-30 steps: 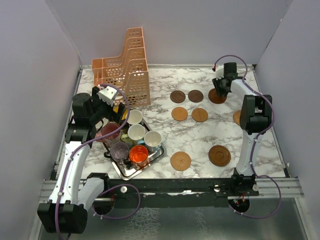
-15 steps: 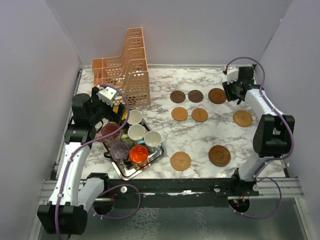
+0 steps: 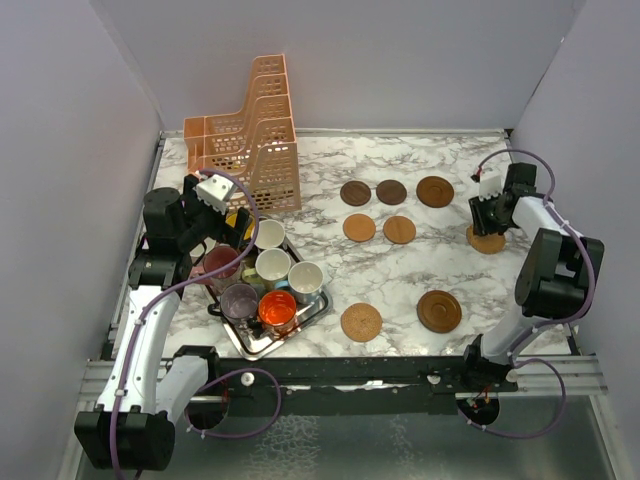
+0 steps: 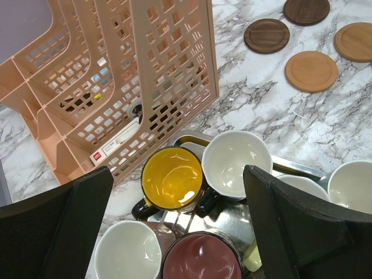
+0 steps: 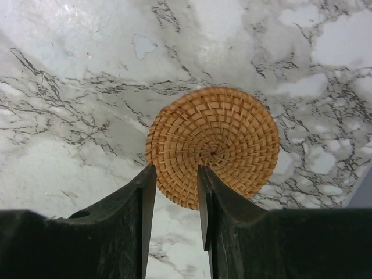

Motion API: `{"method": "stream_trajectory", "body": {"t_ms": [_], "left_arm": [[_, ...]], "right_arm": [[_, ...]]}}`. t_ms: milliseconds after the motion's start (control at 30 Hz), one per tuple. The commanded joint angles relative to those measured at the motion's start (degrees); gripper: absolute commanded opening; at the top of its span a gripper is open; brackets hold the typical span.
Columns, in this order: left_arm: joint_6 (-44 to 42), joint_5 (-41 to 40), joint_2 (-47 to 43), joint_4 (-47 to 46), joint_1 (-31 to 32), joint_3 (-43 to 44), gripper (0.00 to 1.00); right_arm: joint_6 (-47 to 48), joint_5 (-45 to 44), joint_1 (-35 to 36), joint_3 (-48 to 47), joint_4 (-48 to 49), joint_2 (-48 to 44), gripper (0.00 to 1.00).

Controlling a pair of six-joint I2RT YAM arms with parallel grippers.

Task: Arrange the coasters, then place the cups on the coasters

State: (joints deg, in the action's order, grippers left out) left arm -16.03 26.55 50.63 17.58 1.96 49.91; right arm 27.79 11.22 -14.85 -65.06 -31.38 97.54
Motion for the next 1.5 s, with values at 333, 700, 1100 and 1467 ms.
{"method": "stream_trajectory", "body": {"t_ms": [333,700,1100,1467], "left_arm": [[-0.08,2.16,-1.00,-0.37,0.08,0.02,0.99],[0.09,2.22,-0.66,-0.44,0.07,0.01,0.99],[0.10,2.22,-0.42,-0.41,-0.01,0.11,0.99],[-0.13,2.07,0.04,-0.27,-0.02,0.34,0.99]], "right_arm": [[1.59,2.88,-1.67,-3.05,2.01,9.81,0.35],[-3.19,5.16,-1.67,-17.74,-0.25,20.48,0.35],[-6.15,7.26,-1.35,-31.44,-5.13,29.87,0.35],[-3.18,6.31,0.17,-18.16,-3.56,21.63,0.34]]}}
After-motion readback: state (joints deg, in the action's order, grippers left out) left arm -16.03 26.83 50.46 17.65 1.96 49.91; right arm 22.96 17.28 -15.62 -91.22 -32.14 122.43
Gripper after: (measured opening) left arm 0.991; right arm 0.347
